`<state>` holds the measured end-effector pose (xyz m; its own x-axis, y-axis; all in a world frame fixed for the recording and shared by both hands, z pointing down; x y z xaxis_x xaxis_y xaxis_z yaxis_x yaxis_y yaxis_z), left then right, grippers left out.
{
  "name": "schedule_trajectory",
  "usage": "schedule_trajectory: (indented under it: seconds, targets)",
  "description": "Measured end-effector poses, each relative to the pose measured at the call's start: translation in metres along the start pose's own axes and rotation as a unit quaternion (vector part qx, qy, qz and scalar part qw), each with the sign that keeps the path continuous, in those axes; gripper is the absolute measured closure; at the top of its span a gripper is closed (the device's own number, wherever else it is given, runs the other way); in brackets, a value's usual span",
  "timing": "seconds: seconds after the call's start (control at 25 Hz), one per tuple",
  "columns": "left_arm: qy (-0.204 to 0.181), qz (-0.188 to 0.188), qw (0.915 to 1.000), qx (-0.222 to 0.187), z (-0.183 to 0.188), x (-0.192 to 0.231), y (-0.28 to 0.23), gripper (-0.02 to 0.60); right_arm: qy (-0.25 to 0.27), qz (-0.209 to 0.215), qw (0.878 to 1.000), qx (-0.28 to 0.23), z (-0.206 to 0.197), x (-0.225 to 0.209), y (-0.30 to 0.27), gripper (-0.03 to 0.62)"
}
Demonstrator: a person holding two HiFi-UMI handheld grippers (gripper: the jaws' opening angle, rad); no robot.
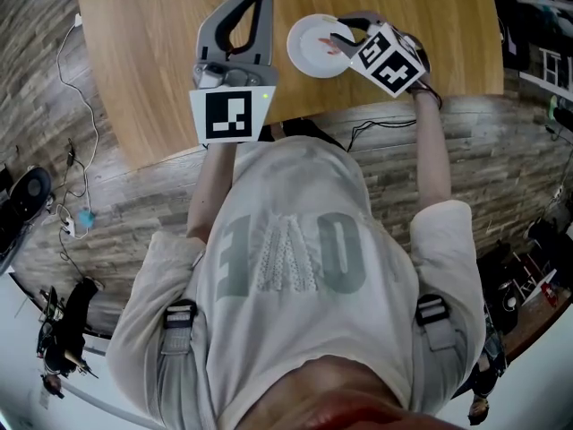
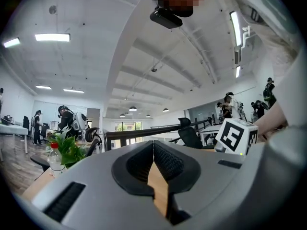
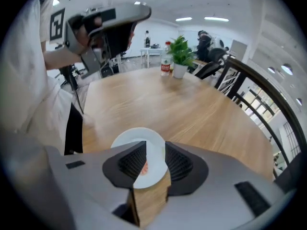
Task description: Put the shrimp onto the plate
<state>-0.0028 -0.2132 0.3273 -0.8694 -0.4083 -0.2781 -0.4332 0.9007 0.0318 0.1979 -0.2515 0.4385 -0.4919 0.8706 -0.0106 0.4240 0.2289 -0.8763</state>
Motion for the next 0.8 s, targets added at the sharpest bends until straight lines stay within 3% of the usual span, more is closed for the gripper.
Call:
schedule_trajectory:
  seconds: [0.12, 0.2, 0.4, 0.52, 0.64, 0.72, 0.8]
  targets:
    - [-0.004, -0.007, 0.9998, -0.018, 0.008, -0.002, -0.002, 0.571, -0.041, -0.037, 0.995, -0.084, 0.016, -0.003, 0.031, 0.468]
    - [-0.009, -0.015, 0.9994, -0.031, 0.014, -0.003, -0.004, 0.571, -0.071, -0.054, 0.985, -0.144, 0.024, -0.003, 0.051, 0.47]
    - [-0.006, -0.038, 0.9979, -0.052, 0.03, -0.011, -0.01, 0.571, -0.148, -0.075, 0.945, -0.283, 0.033, 0.0, 0.098, 0.471]
    - [-0.007, -0.049, 0.9963, -0.07, 0.04, -0.015, -0.01, 0.571, -0.183, -0.09, 0.904, -0.375, 0.032, 0.013, 0.126, 0.474]
    - [-0.01, -0.059, 0.9944, -0.087, 0.047, -0.018, -0.011, 0.571, -0.248, -0.117, 0.843, -0.462, 0.022, 0.028, 0.145, 0.515]
    - [-0.013, -0.066, 0.9936, -0.091, 0.048, -0.022, -0.01, 0.571, -0.301, -0.16, 0.803, -0.488, 0.011, 0.04, 0.149, 0.538]
    - [-0.017, -0.075, 0.9927, -0.093, 0.049, -0.027, -0.01, 0.572, -0.33, -0.206, 0.779, -0.492, -0.002, 0.053, 0.148, 0.562]
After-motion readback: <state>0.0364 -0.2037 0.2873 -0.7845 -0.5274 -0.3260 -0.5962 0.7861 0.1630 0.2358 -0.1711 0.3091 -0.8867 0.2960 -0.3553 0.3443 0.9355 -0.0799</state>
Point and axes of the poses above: the fingertips, and each gripper's own axes: y backward along the fingers, x to its left, z out of its top, the point moved 9 cm from there along y, backward along the fingers, and after that the axes turned 11 degrees about -y, right-handed, at the moved point
